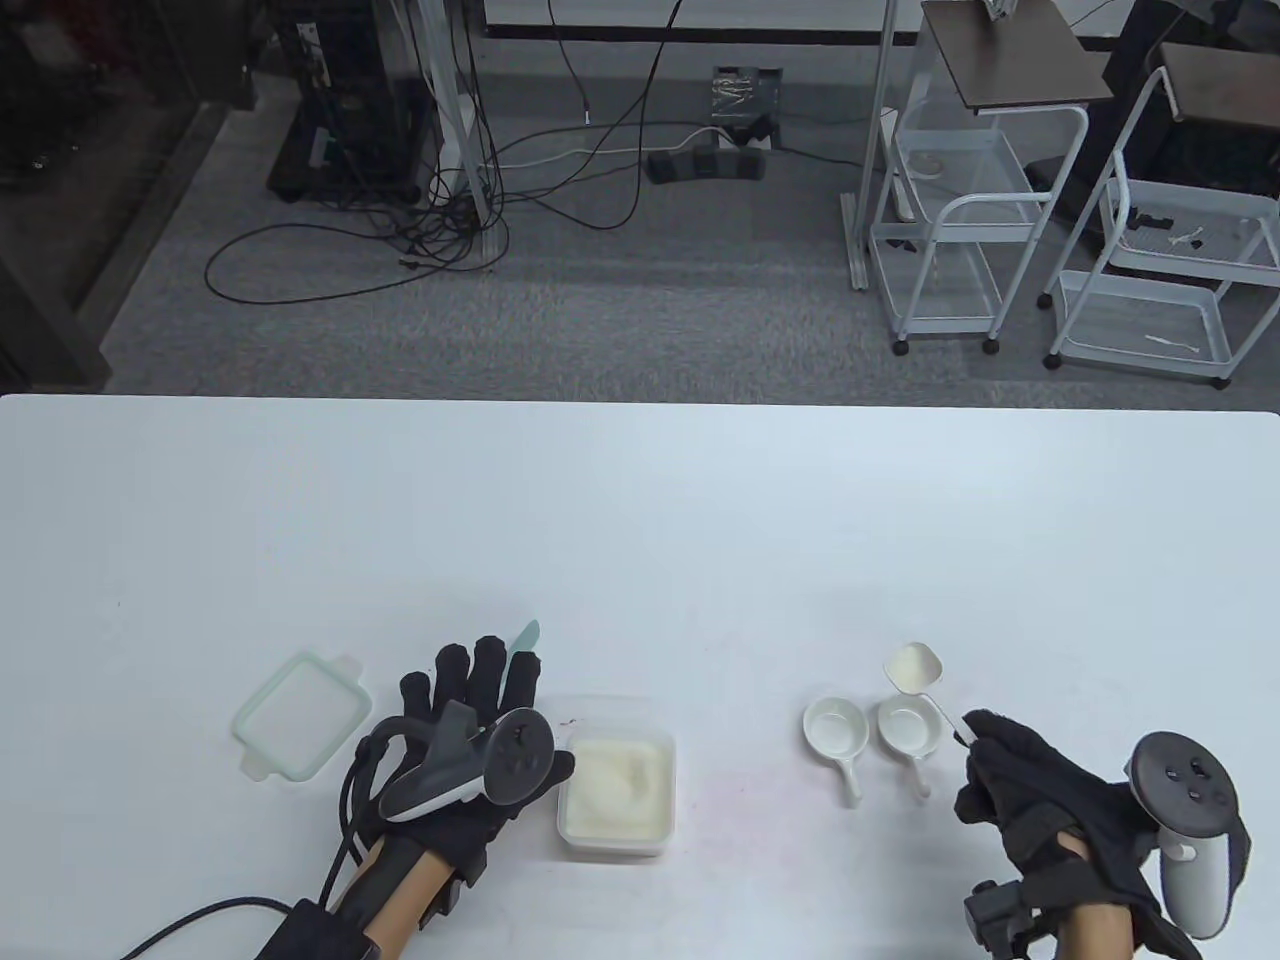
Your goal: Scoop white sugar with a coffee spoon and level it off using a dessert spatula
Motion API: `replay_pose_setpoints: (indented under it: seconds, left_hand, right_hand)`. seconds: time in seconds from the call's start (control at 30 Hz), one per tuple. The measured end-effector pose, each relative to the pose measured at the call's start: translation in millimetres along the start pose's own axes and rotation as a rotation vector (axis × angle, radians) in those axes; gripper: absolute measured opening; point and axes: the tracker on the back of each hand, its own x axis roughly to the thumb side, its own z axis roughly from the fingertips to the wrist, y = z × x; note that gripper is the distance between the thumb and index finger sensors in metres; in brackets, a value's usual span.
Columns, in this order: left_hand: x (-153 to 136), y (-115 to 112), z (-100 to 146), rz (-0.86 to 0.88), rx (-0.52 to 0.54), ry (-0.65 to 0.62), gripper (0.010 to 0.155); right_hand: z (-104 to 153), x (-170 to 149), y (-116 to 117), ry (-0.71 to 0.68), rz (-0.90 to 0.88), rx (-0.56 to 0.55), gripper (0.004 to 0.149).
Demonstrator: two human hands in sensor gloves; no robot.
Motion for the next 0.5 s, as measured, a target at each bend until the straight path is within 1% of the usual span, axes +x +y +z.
replay_pose_setpoints:
  seconds: [0.1,0.17,0.27,0.37,0.5]
  left_hand:
    - [-0.2,0.2,0.0,0.001,-0.002,0.003,0.101]
    - [-0.2,0.3,-0.1,0.001,-0.001,0.003,0.101]
    - [-0.5,0.7,-0.2,-0.005,0.005,0.004,0.101]
    - [-1.1,0.5,-0.5,-0.002,0.002,0.005,0.101]
    - [-0.9,0.5,-0.3,-0.004,-0.005,0.007,0.101]
  right_hand:
    - [-1.0,-2.9,0.3,0.087,0.133,-0.033,0.046]
    - [-1.8,-3.9,1.2,0.111,0.152,-0.033,0.046]
    - [-1.7,-1.7,2.9,0.114,0.178,-0.034,0.046]
    - [-1.6,1.2,4.6,0.124,0.241,-0.045,0.046]
    - [-3.5,0.7,8.5,0.139,0.264,-0.017,0.047]
